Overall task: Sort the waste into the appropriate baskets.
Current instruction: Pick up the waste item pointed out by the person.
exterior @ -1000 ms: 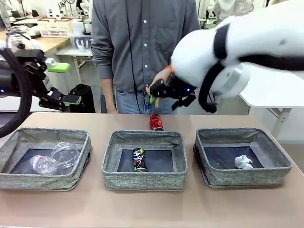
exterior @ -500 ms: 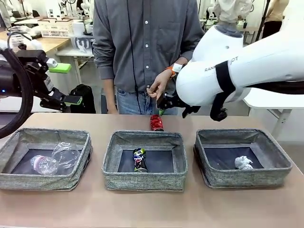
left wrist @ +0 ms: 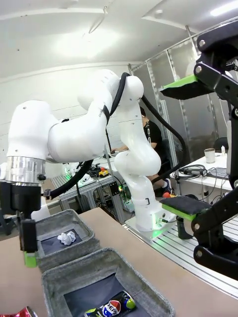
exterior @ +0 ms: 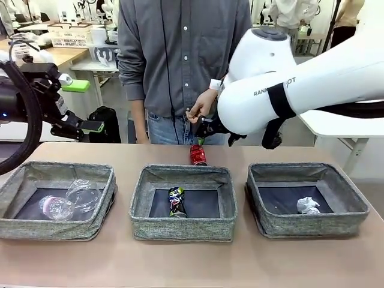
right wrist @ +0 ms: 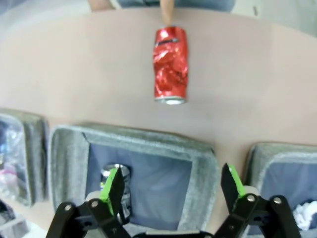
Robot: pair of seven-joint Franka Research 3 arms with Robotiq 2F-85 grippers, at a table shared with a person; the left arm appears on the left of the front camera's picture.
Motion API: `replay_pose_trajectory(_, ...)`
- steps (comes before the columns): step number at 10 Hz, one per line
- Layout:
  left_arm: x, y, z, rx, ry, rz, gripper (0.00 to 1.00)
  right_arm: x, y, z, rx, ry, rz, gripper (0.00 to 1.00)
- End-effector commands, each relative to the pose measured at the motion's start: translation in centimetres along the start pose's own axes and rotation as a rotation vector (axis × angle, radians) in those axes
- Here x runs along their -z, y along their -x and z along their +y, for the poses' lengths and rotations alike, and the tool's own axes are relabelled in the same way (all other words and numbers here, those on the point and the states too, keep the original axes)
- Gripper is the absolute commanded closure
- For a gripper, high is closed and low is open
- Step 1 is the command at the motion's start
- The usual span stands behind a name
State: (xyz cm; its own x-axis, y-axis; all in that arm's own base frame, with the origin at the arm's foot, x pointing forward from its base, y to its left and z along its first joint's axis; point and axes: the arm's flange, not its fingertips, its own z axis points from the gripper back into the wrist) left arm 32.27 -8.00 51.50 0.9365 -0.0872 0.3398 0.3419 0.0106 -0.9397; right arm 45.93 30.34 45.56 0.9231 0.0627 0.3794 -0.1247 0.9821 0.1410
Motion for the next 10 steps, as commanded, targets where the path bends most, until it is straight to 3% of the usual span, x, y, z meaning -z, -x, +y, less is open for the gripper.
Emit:
replay_pose_trajectory(1, 0.2, 0.5, 0.0, 0.020, 0.022, -0.006, 0.00, 3.1, -4.0, 4.3, 0.047, 0.080, 0.022, 0.00)
replay_pose_trajectory(3, 0.2, 0.5, 0.0, 0.020, 0.022, -0.006, 0.00, 6.1, -8.7, 3.4, 0.070, 0.106, 0.058, 0.00)
replay_pose_trajectory(5, 0.2, 0.5, 0.0, 0.020, 0.022, -0.006, 0.00, 8.5, -11.1, 3.2, 0.081, 0.106, 0.059, 0.00)
replay_pose_trajectory(8, 0.2, 0.5, 0.0, 0.020, 0.022, -0.006, 0.00, 10.8, -10.6, 3.7, 0.070, 0.119, 0.086, 0.00)
replay_pose_trajectory(10, 0.2, 0.5, 0.0, 0.020, 0.022, -0.006, 0.00, 11.5, -8.1, 3.0, 0.082, 0.135, 0.103, 0.00)
